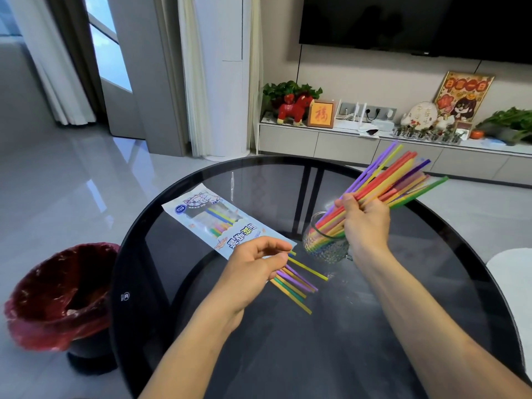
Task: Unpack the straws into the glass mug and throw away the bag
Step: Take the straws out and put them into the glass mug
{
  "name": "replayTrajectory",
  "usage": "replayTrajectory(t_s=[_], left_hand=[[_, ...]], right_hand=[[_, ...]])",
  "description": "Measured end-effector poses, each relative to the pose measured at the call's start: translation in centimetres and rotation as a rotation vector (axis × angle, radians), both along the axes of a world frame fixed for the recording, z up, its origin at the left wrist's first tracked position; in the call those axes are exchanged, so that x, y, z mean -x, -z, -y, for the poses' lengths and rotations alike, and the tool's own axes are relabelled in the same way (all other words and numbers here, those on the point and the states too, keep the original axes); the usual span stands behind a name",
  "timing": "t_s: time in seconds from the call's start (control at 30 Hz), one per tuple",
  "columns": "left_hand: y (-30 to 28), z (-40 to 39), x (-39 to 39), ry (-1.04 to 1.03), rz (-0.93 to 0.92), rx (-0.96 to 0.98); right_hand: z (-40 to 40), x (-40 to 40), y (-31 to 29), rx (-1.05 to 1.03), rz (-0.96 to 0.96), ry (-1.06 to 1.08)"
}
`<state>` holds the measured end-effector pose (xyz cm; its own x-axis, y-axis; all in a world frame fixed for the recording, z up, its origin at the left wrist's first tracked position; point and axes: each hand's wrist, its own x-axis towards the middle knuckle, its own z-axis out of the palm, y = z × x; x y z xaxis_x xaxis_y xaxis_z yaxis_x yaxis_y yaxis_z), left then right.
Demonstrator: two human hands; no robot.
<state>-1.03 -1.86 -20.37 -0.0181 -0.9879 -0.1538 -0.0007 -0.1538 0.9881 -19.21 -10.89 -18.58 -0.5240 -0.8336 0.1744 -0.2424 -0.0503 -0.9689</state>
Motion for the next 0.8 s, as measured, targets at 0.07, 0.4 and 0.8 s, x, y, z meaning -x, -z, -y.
replayTrajectory(t_s=[0.07, 0.4, 0.8], left_hand=[[-0.1, 0.0, 0.0, 0.007, 0.010, 0.005], [0.9, -0.2, 0.6, -0.008, 0.229, 0.101], [3.8, -0.5, -0.3, 0.334, 1.177, 0.068]], right_hand=[[-0.2, 0.5, -0.3, -0.081, -0.087, -0.014], [-5.5, 3.6, -1.1, -0.437, -0.349, -0.351], [-7.3, -0.7, 4.3, -0.124, -1.054, -0.456]])
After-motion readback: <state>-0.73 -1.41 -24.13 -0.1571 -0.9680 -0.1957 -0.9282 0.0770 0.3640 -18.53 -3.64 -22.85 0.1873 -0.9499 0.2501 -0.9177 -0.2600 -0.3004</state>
